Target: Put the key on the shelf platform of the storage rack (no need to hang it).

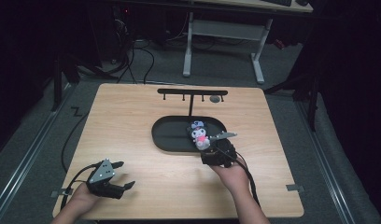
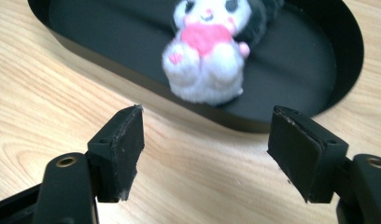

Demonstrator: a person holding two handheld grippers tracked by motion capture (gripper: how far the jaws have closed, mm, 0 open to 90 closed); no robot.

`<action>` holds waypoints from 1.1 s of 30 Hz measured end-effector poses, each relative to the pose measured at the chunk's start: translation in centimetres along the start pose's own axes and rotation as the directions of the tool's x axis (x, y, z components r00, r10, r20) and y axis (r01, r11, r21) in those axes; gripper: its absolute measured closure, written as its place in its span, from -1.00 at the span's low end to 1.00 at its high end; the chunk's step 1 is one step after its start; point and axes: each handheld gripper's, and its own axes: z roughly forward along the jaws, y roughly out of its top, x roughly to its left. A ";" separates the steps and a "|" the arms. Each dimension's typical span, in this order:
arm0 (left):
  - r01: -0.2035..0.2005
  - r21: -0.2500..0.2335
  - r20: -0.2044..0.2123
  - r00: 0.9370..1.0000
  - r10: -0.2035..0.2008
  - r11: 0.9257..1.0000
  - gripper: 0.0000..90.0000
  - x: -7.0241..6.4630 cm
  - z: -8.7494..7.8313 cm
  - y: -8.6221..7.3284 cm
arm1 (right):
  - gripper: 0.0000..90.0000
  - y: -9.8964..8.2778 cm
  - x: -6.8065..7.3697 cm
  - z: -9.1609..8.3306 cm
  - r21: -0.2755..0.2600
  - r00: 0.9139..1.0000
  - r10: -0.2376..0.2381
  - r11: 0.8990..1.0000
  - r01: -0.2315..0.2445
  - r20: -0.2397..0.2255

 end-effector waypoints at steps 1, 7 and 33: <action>-0.001 0.001 0.000 1.000 0.001 1.000 -0.65 0.0 0.0 0.0 | -0.45 -0.4 0.0 -0.1 -0.002 1.000 0.000 1.000 0.000 0.002; 0.002 -0.002 0.004 1.000 -0.002 1.000 -0.65 0.0 0.0 0.0 | -0.52 -2.8 -0.3 -0.2 -0.053 1.000 -0.005 0.999 0.006 0.017; 0.001 -0.008 0.008 1.000 -0.001 1.000 -0.65 0.1 -0.1 0.0 | -0.63 -11.8 2.1 -3.9 -0.293 0.999 -0.026 0.956 0.016 -0.029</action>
